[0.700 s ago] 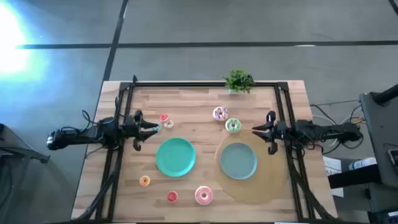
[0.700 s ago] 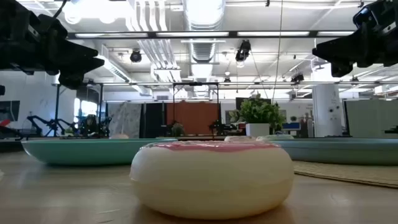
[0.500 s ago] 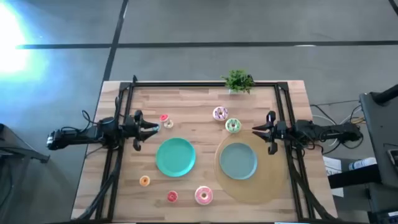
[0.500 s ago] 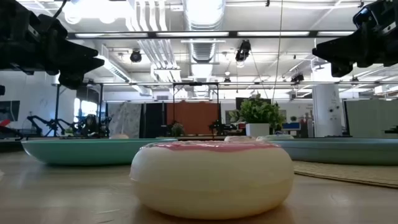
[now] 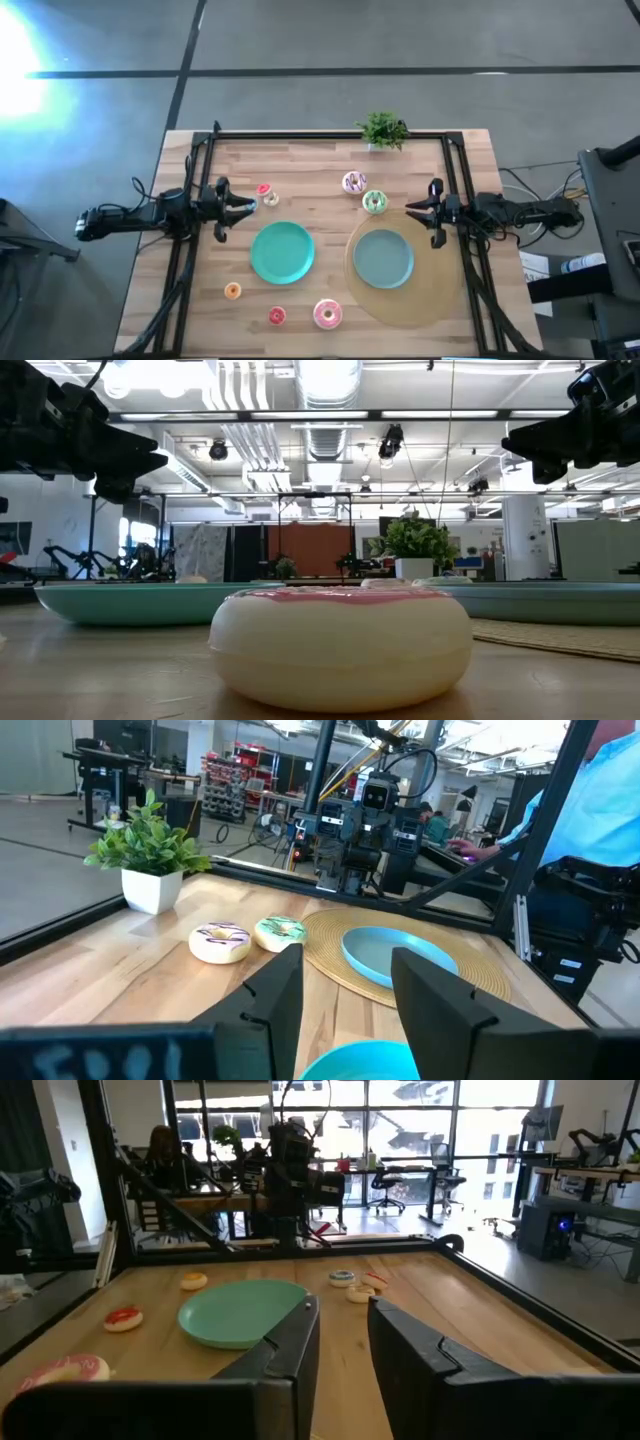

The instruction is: Pick & Place donuts

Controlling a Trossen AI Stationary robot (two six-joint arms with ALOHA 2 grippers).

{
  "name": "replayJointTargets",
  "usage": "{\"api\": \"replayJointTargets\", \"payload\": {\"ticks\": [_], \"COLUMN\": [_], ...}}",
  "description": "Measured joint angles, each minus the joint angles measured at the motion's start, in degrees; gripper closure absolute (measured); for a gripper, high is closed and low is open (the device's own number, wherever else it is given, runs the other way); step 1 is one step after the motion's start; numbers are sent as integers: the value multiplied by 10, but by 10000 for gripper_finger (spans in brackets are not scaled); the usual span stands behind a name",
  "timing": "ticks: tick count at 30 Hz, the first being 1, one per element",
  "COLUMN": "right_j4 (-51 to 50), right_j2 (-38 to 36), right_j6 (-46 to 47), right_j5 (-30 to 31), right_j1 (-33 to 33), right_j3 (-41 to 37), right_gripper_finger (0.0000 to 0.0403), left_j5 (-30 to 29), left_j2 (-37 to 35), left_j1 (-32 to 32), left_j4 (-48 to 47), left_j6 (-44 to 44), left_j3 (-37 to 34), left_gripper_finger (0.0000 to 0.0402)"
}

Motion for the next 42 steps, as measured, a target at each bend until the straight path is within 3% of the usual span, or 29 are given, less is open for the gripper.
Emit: {"api": "replayJointTargets", "payload": {"ticks": [38, 42], "right_j4": [0, 0], "right_j2": [0, 0], "right_j6": [0, 68], "right_j5": [0, 0], "right_j1": [0, 0], "right_j3": [0, 0], "right_gripper_finger": [333, 327], "left_j5": [0, 0], "left_j2": [0, 0], "left_j1": [0, 0], "left_j4": [0, 0], "left_j6": [0, 0], "left_j3": [0, 0], "left_gripper_finger": [273, 273]}}
